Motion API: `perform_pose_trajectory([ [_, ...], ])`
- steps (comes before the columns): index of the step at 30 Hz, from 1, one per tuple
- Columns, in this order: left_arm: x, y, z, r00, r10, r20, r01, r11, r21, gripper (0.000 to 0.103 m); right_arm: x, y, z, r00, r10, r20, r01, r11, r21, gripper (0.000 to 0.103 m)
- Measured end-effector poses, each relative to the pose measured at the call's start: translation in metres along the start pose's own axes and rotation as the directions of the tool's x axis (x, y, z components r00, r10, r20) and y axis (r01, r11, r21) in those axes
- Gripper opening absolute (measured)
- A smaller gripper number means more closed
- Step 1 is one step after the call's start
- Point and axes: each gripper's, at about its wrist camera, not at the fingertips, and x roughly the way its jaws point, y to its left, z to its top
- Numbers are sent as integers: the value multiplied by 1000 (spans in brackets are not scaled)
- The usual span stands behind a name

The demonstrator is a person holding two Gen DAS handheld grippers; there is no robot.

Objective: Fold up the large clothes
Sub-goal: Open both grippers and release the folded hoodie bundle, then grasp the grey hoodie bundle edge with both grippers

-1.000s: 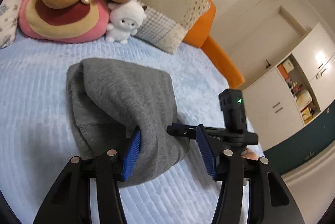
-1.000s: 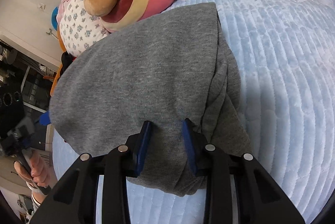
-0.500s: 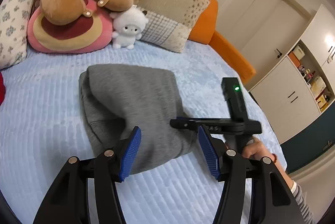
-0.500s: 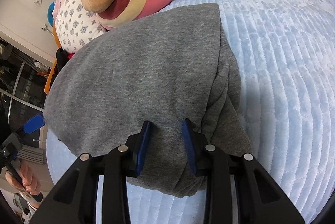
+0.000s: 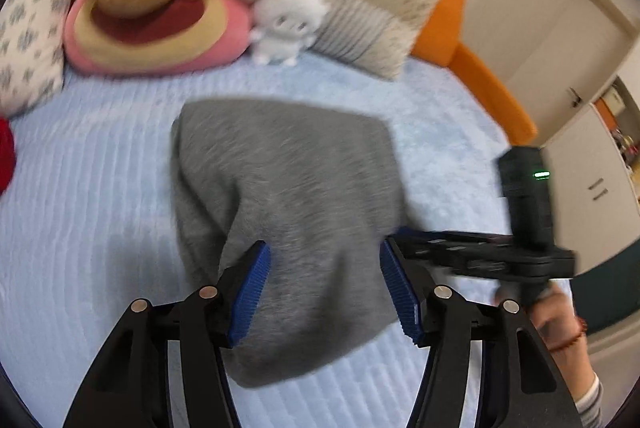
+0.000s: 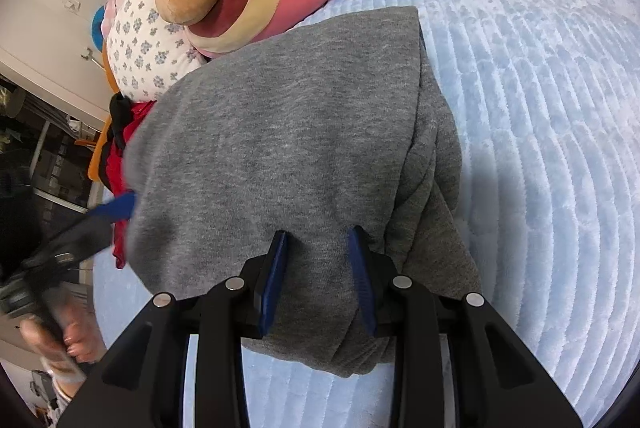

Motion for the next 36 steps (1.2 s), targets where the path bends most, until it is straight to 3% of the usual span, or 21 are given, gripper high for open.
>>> perform_pose_trajectory([
  [2, 20, 15, -7, 998, 59, -38, -60, 998, -19, 58, 0, -4, -1, 1000, 22, 2, -22, 1000, 10, 32],
  [5, 40, 30, -18, 998, 32, -44, -35, 998, -55, 58, 1, -7, -3, 1000, 23, 6, -23, 1000, 10, 32],
  [10, 46, 25, -18, 997, 63, -50, -65, 998, -24, 60, -1, -2, -4, 1000, 5, 22, -6, 999, 36, 34],
  [12, 43, 25, -13, 996, 57, -71, -60, 998, -34, 60, -6, 0, -5, 999, 34, 37, -36, 998, 51, 45],
  [13, 37, 25, -10, 996, 51, -77, -54, 998, -42, 60, -16, 3, -8, 995, 82, 54, -85, 994, 66, 58],
  [14, 27, 24, -8, 996, 49, -71, -52, 998, -46, 60, -23, 5, -9, 994, 92, 60, -96, 993, 68, 65],
  [15, 12, 22, -5, 998, 46, -52, -48, 998, -44, 62, -37, 8, -11, 994, 92, 63, -96, 993, 63, 67],
  [17, -15, 20, -4, 999, 36, -15, -37, 998, -48, 73, -59, 9, -15, 994, 87, 71, -92, 993, 74, 85],
  [18, -30, 21, -6, 1000, 24, 3, -23, 998, -65, 82, -67, 8, -18, 994, 85, 76, -91, 992, 88, 88],
  [19, -38, 23, -9, 1000, 9, 7, -8, 996, -84, 83, -75, 2, -24, 993, 90, 76, -99, 987, 125, 90],
  [22, -50, 27, -24, 998, -61, -6, 60, 986, -157, 84, -75, -19, -43, 982, 178, 56, -186, 951, 248, 90],
  [26, -37, 32, -48, 996, -88, -3, 83, 959, -272, 86, -46, -51, -70, 953, 295, 61, -292, 857, 425, 90],
  [30, -22, 31, -65, 996, -91, 25, 94, 936, -340, 86, -24, -68, -85, 929, 342, 144, -366, 777, 513, 90],
  [33, -12, 22, -72, 996, -80, 28, 84, 938, -336, 90, -19, -79, -90, 905, 360, 228, -424, 714, 557, 91],
  [36, 0, 24, -81, 997, -74, -6, 66, 917, -394, 90, -22, -76, -89, 908, 337, 249, -419, 707, 570, 98],
])
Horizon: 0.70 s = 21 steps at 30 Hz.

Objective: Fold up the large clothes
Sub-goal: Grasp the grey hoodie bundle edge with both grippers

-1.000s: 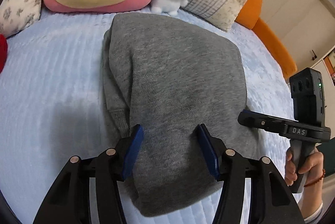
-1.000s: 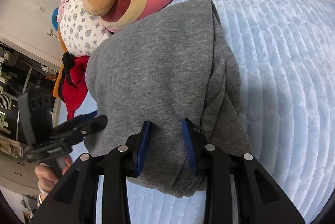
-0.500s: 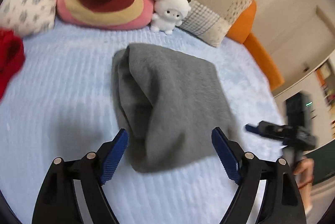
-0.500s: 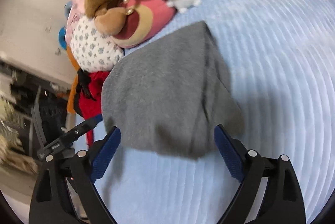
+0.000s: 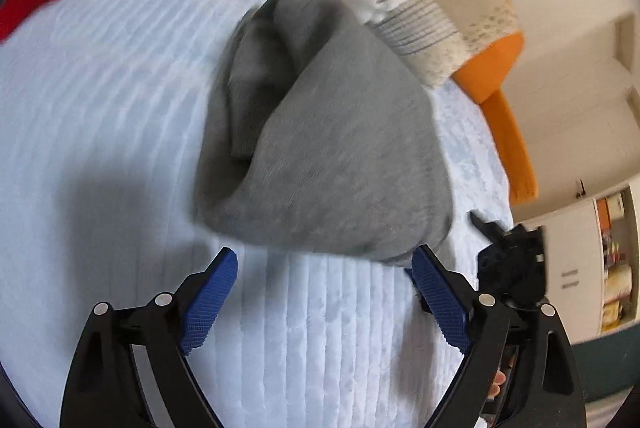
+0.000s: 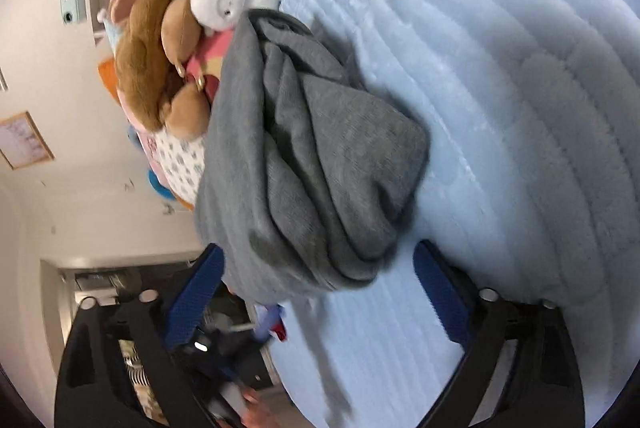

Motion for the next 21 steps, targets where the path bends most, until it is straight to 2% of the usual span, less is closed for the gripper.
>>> perform_pose_trajectory([
  [2, 6, 6, -6, 1000, 19, -9, -19, 999, -32, 90, 2, 3, -1, 999, -37, 7, 37, 999, 0, 99],
  [5, 16, 9, -1, 997, 76, 8, -76, 997, 4, 90, 12, 11, 3, 998, -70, 6, 70, 998, 7, 99],
  [8, 27, 11, 15, 998, 65, 3, -65, 998, -12, 90, 29, 22, 10, 997, -77, -2, 77, 997, -18, 99],
  [12, 33, 5, 36, 998, 62, 17, -62, 998, 11, 91, 42, 29, 24, 997, -79, -10, 79, 996, -35, 99],
  [17, 32, 14, 54, 997, -75, -9, 75, 997, -29, 91, 50, 33, 50, 998, -58, 13, 58, 998, -26, 99],
  [21, 29, 23, 57, 987, -158, -33, 156, 986, -55, 91, 60, 39, 55, 995, -97, -13, 95, 993, -74, 99],
])
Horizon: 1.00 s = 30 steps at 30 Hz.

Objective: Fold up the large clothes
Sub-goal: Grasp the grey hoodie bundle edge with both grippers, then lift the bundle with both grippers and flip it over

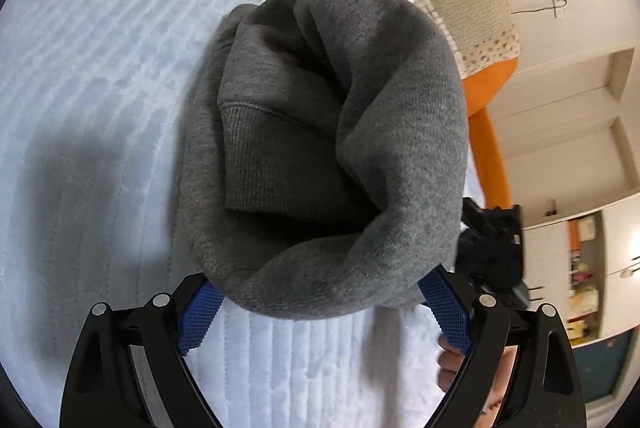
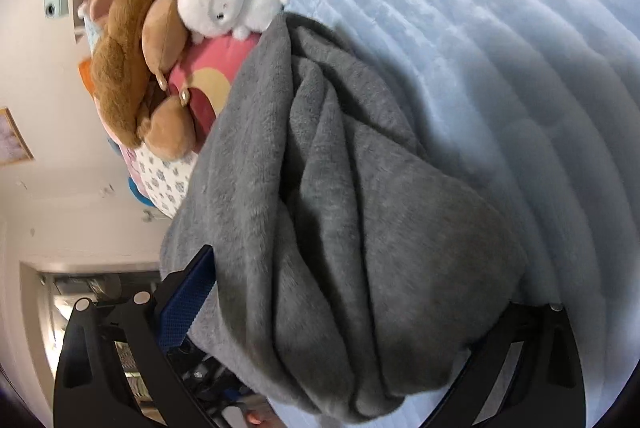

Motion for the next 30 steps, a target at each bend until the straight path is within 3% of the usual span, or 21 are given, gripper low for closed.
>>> perform_pose_trajectory([
  [5, -10, 18, 9, 998, -49, -41, 48, 998, -45, 91, 6, 6, -2, 999, -46, -27, 44, 996, -77, 95],
  [10, 2, 41, 24, 988, -116, -103, 103, 987, -124, 91, 7, 3, 1, 998, -38, -46, 35, 997, -73, 93],
  [13, 8, 48, 28, 967, -225, -120, 204, 965, -168, 90, 9, 6, 1, 997, -58, -45, 54, 994, -91, 93],
  [15, 3, 42, 28, 971, -212, -110, 200, 973, -113, 89, 9, 8, -1, 995, -92, -42, 86, 988, -126, 91],
  [17, -6, 26, 24, 987, -124, -100, 127, 991, 27, 88, 13, 15, -6, 988, -150, -34, 140, 970, -200, 87],
  [19, -7, 18, 27, 990, -100, -100, 106, 992, 65, 88, 14, 19, -10, 983, -184, -20, 173, 951, -258, 86],
  [24, -10, 18, 28, 981, -163, -102, 167, 985, 32, 88, 17, 24, -20, 972, -236, 23, 230, 913, -337, 84],
  [27, -10, 13, 27, 977, -186, -106, 193, 980, 57, 88, 23, 31, -29, 954, -294, 62, 293, 864, -409, 84],
  [30, -7, 20, 35, 958, -267, -107, 267, 964, -10, 88, 27, 36, -37, 939, -331, 98, 336, 814, -473, 84],
])
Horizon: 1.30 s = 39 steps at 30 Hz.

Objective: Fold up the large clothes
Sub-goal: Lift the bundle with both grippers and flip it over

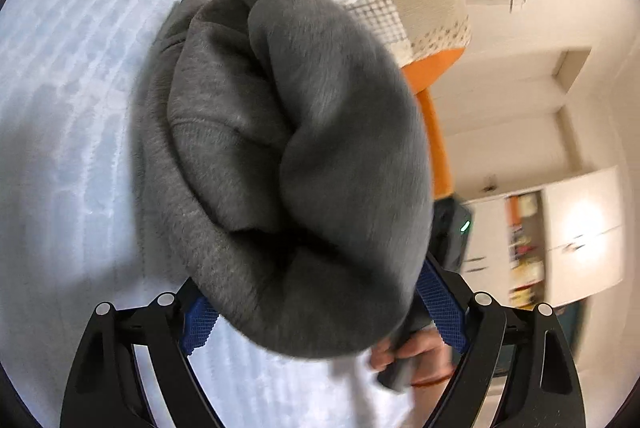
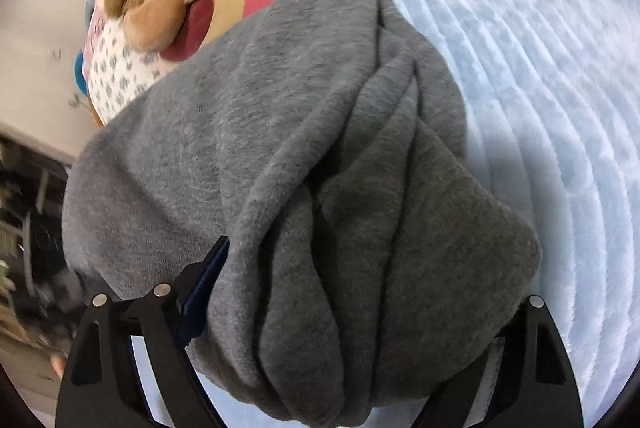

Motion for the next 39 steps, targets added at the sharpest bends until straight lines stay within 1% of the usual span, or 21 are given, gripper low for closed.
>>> perform_pose_trajectory([
  [3, 6, -6, 1, 998, 55, -31, -54, 998, 28, 88, 0, 1, -2, 1000, -3, 3, 4, 1000, -20, 84],
  [5, 12, -20, 2, 988, 146, -52, -140, 985, 104, 88, 0, 2, -3, 1000, -12, 5, 13, 999, -32, 84],
  [6, 16, -28, 1, 979, 196, -56, -187, 972, 140, 88, 0, 4, -2, 1000, -15, 8, 15, 999, -32, 84],
  [7, 19, -31, 2, 972, 225, -59, -214, 965, 152, 88, 0, 4, -2, 1000, -12, 10, 12, 1000, -29, 84],
  [10, 28, -32, 6, 960, 274, -59, -263, 955, 139, 86, 0, 2, -3, 1000, 12, 10, -12, 1000, -20, 84],
  [11, 30, -29, 8, 961, 271, -60, -263, 957, 123, 85, 0, 2, -3, 1000, 18, 9, -18, 1000, -24, 84],
  [12, 31, -28, 9, 960, 273, -60, -265, 957, 116, 82, -1, 0, -4, 1000, 23, 7, -23, 999, -25, 84],
  [13, 33, -24, 10, 956, 286, -63, -279, 955, 104, 71, -2, -2, -4, 999, 34, 6, -34, 999, -21, 82],
  [14, 32, -19, 10, 954, 294, -62, -287, 953, 96, 65, -4, -5, -3, 999, 52, 6, -52, 999, -11, 77],
  [15, 31, -12, 11, 955, 290, -57, -284, 954, 92, 55, -5, -6, -3, 997, 77, 7, -77, 997, -1, 71],
  [16, 29, -6, 10, 959, 280, -51, -275, 957, 88, 44, -5, -13, -3, 986, 165, 6, -165, 985, 40, 53],
  [17, 26, 6, 10, 965, 258, -44, -254, 965, 67, 40, -5, -19, -5, 980, 199, 22, -200, 977, 78, 51],
  [19, 22, 18, 10, 979, 198, -41, -197, 980, 27, 31, -5, -22, -8, 974, 225, 38, -227, 971, 76, 49],
  [20, 20, 23, 8, 985, 169, -33, -169, 985, 16, 30, -6, -22, -10, 971, 234, 48, -237, 969, 74, 47],
  [21, 19, 24, 7, 986, 164, -26, -164, 986, 20, 28, -9, -20, -11, 971, 233, 57, -236, 970, 57, 46],
  [24, 15, 8, 0, 979, 203, 12, -203, 973, 113, 25, -22, -7, -13, 977, 197, 77, -198, 980, 0, 43],
  [27, 5, -13, 1, 979, 199, 38, -202, 967, 156, 25, -37, 7, -12, 976, 196, 99, -194, 981, -29, 42],
  [32, -24, -67, -12, 970, 224, 92, -242, 926, 290, 24, -79, 59, -15, 973, 185, 140, -165, 976, -140, 41],
  [35, -58, -86, -17, 971, 202, 130, -233, 925, 299, 24, -103, 98, -19, 971, 178, 157, -145, 968, -203, 41],
  [36, -62, -96, -20, 969, 202, 140, -237, 922, 305, 24, -109, 111, -20, 971, 175, 161, -137, 965, -224, 41],
  [39, -110, -124, -33, 960, 196, 200, -255, 908, 333, 24, -130, 159, -27, 966, 192, 173, -139, 950, -278, 41],
])
